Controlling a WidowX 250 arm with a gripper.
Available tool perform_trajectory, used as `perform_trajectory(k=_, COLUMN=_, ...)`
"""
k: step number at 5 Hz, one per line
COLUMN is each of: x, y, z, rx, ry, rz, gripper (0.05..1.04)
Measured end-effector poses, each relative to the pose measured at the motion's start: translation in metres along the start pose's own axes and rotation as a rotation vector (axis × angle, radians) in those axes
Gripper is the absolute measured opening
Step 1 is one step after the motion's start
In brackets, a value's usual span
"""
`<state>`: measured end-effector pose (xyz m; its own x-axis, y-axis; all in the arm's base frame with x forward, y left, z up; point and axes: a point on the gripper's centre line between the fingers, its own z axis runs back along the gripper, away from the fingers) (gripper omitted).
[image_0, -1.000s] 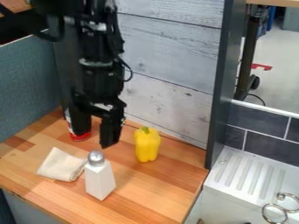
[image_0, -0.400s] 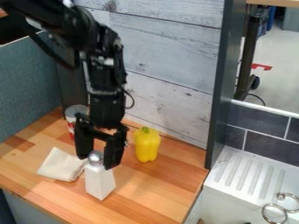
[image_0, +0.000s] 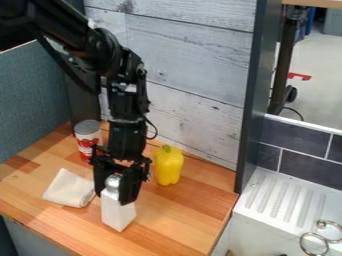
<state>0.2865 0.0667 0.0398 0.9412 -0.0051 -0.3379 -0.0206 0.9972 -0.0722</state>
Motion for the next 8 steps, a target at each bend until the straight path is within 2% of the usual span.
perform_trajectory(k=1, x=-0.002, y=-0.001, z=0.002, rx=-0.005, ry=0.013, rz=-0.015, gripper=0.643)
perform_trajectory(k=2, x=-0.001, y=0.000, z=0.020, rx=0.001, ry=-0.012, rz=-0.035, gripper=0.643)
perform_trajectory(k=3, x=0.001, y=0.004, z=0.053, rx=0.014, ry=-0.077, rz=-0.032, gripper=0.642)
perform_trajectory(k=4, x=0.007, y=0.024, z=0.079, rx=0.018, ry=-0.142, rz=0.020, gripper=0.642)
perform_trajectory(k=5, x=0.028, y=0.042, z=0.091, rx=0.052, ry=-0.110, rz=0.076, gripper=0.643)
perform_trajectory(k=6, x=0.046, y=0.050, z=0.094, rx=0.059, ry=-0.093, rz=0.079, gripper=0.643)
perform_trajectory(k=8, x=0.067, y=0.059, z=0.072, rx=0.023, ry=-0.046, rz=0.058, gripper=0.643)
